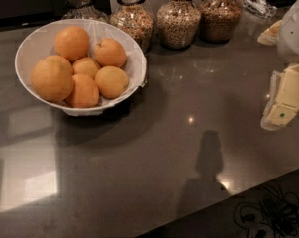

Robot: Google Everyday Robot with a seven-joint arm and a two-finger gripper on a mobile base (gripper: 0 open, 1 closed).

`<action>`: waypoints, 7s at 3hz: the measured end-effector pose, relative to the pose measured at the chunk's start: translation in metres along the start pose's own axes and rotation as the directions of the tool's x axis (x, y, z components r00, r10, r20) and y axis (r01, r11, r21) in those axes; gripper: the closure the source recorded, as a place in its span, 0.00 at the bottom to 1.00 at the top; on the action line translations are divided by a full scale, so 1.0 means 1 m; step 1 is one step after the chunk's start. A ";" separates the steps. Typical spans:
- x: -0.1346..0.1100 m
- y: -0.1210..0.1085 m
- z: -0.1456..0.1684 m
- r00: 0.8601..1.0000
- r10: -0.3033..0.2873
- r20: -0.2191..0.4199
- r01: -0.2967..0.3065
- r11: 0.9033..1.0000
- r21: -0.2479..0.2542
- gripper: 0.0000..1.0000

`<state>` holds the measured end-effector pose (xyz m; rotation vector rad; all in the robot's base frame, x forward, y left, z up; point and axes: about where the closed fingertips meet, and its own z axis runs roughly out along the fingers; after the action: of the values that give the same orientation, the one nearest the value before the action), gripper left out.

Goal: Pick orange from white bowl

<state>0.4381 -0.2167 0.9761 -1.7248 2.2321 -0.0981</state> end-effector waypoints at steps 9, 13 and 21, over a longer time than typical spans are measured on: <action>-0.315 0.033 0.057 0.718 -0.305 0.625 0.362 0.931 0.038 0.00; -0.368 0.054 0.075 0.642 -0.288 0.711 0.399 0.917 0.011 0.00; -0.418 0.064 0.125 0.614 -0.285 0.736 0.494 0.866 -0.077 0.32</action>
Offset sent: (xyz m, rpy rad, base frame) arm 0.0073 0.0164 -0.0111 0.0722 0.0133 0.0220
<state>0.5075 0.2159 0.9288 -1.9233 1.3097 0.7037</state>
